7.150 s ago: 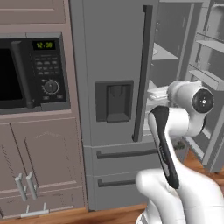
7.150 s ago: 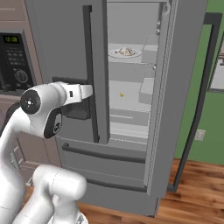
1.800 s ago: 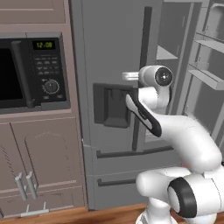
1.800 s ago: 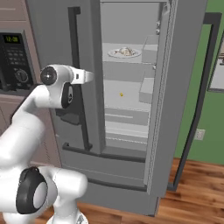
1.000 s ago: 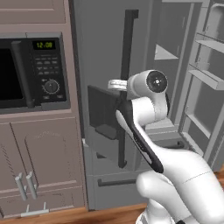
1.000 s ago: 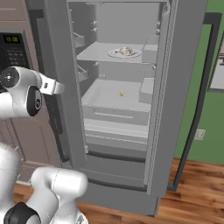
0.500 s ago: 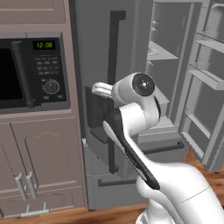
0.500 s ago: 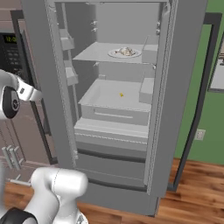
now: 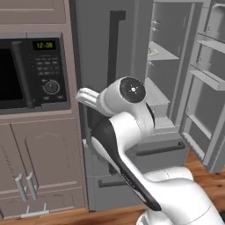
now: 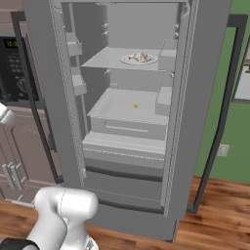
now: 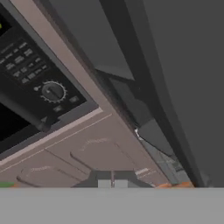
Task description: Retrieve the fish from the fridge and place it on the saucepan with marinade on the stove.
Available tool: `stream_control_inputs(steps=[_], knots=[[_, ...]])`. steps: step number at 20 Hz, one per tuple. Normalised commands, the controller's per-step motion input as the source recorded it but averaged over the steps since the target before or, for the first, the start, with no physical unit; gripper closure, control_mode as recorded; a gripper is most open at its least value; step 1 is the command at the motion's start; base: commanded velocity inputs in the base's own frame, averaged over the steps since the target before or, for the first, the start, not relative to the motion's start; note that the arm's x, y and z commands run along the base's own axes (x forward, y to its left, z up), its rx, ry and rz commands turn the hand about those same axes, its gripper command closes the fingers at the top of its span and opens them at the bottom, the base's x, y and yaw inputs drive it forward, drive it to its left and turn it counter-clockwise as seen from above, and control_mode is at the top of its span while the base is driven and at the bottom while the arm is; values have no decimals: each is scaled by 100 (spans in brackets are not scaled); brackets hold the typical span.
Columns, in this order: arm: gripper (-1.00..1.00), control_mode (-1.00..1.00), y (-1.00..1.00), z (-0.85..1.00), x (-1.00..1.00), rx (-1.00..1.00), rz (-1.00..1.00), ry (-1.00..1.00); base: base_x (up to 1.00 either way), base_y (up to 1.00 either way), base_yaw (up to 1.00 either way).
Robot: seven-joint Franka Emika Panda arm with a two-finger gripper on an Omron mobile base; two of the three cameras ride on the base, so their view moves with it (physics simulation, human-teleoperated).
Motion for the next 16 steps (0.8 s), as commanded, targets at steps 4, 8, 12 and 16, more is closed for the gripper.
stream_control_inputs(steps=[4, 8, 12, 16], knots=[[100, -100, 32, 16, -61, 10, -3, 5, 0, 0, 0], [100, -100, -33, 39, -66, 0, -1, -13, 0, 0, 0], [100, -100, -61, 23, -36, 0, 0, -27, 0, 0, 0], [100, -100, -84, 22, -23, 0, 0, -28, 0, 0, 0]])
